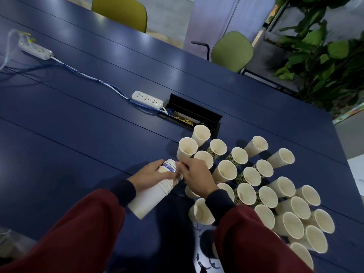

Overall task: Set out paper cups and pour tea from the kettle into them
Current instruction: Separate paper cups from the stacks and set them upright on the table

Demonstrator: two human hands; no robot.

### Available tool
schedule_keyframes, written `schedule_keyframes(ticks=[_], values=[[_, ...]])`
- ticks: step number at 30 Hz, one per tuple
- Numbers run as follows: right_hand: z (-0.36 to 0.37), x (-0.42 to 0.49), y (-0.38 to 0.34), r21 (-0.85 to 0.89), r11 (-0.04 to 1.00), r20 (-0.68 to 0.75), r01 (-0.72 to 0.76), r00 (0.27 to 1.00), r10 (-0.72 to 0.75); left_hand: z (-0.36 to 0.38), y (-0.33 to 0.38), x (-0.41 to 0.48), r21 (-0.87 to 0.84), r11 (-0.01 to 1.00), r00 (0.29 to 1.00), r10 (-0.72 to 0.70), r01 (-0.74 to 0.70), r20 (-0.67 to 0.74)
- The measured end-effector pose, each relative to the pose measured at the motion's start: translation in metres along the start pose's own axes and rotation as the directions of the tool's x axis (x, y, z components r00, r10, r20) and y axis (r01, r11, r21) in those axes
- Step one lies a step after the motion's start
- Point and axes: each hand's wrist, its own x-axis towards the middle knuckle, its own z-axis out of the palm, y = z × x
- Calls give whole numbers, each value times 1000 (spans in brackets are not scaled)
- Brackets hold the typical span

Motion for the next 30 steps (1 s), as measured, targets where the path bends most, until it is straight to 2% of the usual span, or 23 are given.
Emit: schedule_keyframes(ticks=[5, 9, 13, 15, 19, 21, 25, 30], values=[[-10, -14, 5, 132, 991, 23, -11, 1000, 8, 14, 2, -14, -53, 999, 1000, 11, -12, -12], [-15, -24, 9, 184, 983, 80, 11, 996, -26, 28, 0, -33, -98, 995, 998, -20, 14, -62], [-11, -27, 8, 187, 981, 62, 59, 996, -71, 30, -1, -47, -114, 993, 995, -26, 14, -102], [-9, -29, 9, 177, 983, 18, 58, 998, -63, 32, -2, -54, -109, 994, 993, -36, 24, -109], [-20, -26, 12, 161, 986, -177, 48, 984, -19, 35, -17, -68, -60, 997, 989, -56, 49, -135], [-22, -25, 11, 130, 988, -200, 80, 978, -53, 35, -30, -75, -70, 993, 980, -106, 95, -170], [-4, -24, 14, 61, 995, -106, 73, 992, -66, 30, -45, -80, -81, 982, 959, -186, 172, -212], [15, -24, 5, -66, 998, -5, 21, 1000, -21, 18, -38, -81, -67, 981, 964, -194, 184, -184]])
